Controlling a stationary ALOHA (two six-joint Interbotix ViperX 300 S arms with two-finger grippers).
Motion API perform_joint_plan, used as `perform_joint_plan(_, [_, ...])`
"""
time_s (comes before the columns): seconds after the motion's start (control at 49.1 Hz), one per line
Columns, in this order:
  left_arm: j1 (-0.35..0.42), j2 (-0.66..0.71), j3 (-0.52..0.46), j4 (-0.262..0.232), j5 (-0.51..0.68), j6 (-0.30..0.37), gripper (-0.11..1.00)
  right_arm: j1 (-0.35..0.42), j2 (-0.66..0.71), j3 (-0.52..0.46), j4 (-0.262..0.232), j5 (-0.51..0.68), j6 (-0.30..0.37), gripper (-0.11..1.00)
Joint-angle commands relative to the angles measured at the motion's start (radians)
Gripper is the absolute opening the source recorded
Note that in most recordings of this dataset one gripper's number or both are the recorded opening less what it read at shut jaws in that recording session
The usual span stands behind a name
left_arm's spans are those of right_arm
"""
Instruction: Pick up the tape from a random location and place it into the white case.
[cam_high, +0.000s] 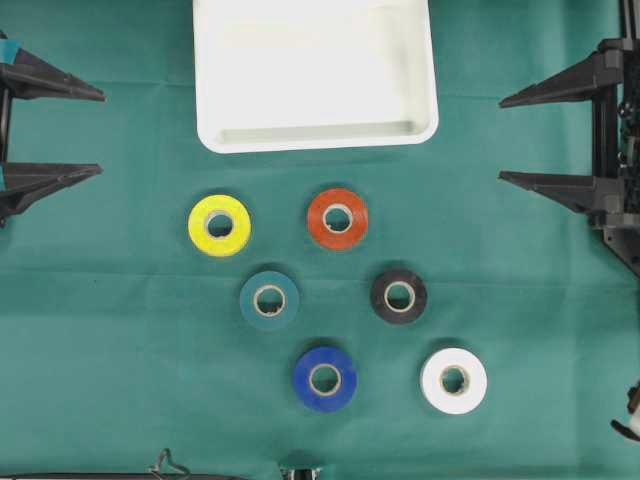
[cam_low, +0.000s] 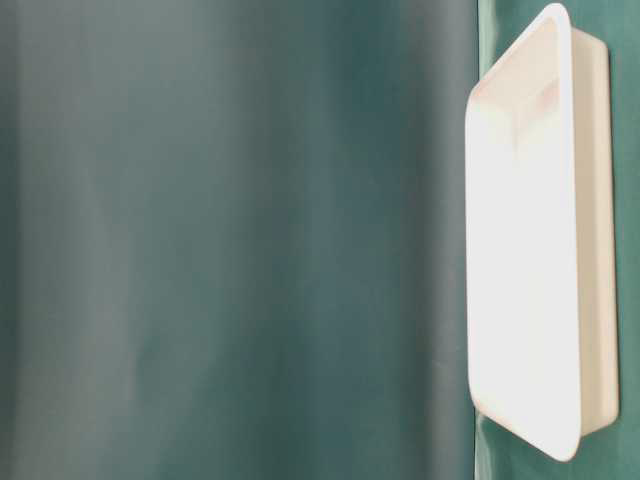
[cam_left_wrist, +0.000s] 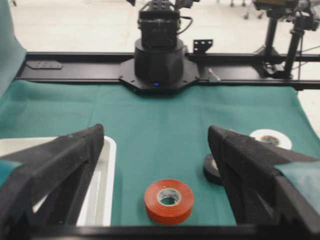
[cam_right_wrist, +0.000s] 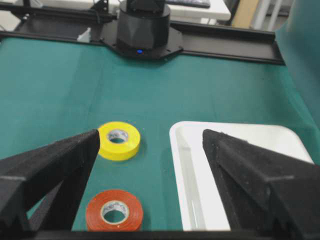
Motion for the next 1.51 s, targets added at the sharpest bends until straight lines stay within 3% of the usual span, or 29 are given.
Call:
perform_joint_plan(0.0, [-0.002, 0.006, -0.025, -0.003, -0.002, -0.006, 0.99, 0.000, 0.006, -0.028, -0.002, -0.005, 0.000, 0.93])
perform_joint_plan(0.387, [-0.101, 0.008, -0.026, -0.005, 0.021, -0.011, 0.99, -0.002, 0.006, -0.029, -0.002, -0.005, 0.000, 0.93])
perform_joint_plan(0.753, [-0.103, 0.017, -0.028, -0.006, 0.023, -0.011, 0.99, 0.000, 0.006, -0.029, -0.002, -0.005, 0.000, 0.93])
perform_joint_plan(0.896, [-0.104, 0.087, -0.054, -0.006, -0.014, -0.011, 0.99, -0.002, 0.006, -0.029, -0.002, -0.009, 0.000, 0.93])
perform_joint_plan(1.486, [-0.100, 0.581, -0.446, -0.006, -0.049, 0.000, 0.99, -0.002, 0.012, -0.029, -0.002, -0.008, 0.000, 0.93])
